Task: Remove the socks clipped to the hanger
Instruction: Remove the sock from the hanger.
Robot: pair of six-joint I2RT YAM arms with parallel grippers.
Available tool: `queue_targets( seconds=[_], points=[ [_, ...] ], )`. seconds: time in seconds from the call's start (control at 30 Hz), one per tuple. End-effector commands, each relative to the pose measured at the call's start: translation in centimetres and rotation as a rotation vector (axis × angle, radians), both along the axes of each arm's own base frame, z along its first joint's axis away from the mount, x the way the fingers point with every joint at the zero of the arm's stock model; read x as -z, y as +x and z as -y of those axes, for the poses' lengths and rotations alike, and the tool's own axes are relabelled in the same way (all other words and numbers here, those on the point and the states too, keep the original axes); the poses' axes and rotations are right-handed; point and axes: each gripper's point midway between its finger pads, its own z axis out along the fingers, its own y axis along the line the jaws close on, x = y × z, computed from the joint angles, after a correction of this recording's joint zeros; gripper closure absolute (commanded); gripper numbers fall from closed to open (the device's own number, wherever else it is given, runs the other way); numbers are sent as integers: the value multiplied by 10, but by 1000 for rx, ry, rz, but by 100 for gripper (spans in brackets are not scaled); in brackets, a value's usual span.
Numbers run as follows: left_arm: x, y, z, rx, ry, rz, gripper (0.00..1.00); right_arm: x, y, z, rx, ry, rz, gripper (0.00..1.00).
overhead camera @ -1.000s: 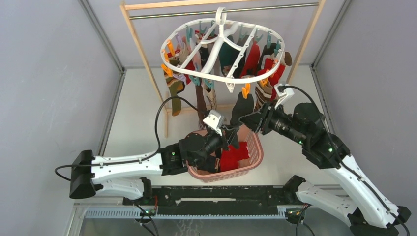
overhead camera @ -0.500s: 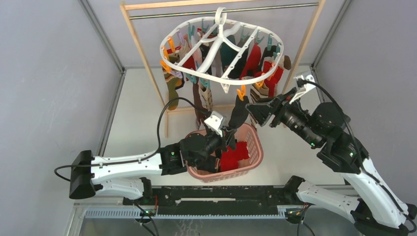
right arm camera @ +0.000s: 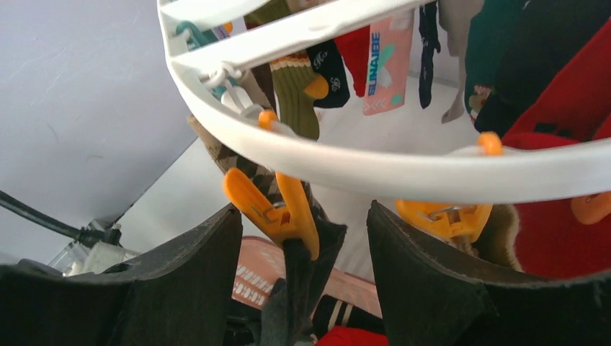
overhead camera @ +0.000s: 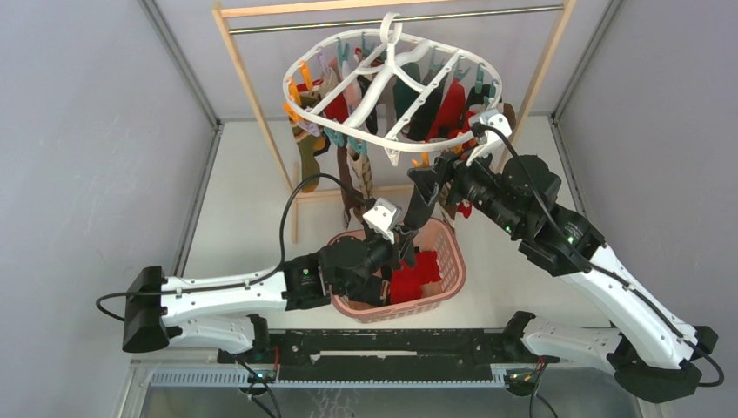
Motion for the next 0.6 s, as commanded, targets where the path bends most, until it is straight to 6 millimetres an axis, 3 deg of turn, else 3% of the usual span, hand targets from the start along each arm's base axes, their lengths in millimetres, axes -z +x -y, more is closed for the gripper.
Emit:
queue_targets(
  seconds=[0.0, 0.33, 0.57],
  points=[
    [-49, 3, -2, -9, -88, 47, 100, -44, 4, 2, 25, 57, 119, 29],
    [-48, 3, -1, -7, -85, 46, 100, -47, 11, -1, 76, 16, 149, 31],
    [-48, 3, -4, -9, -85, 46, 100, -48, 13, -1, 107, -3, 169, 40]
  ],
)
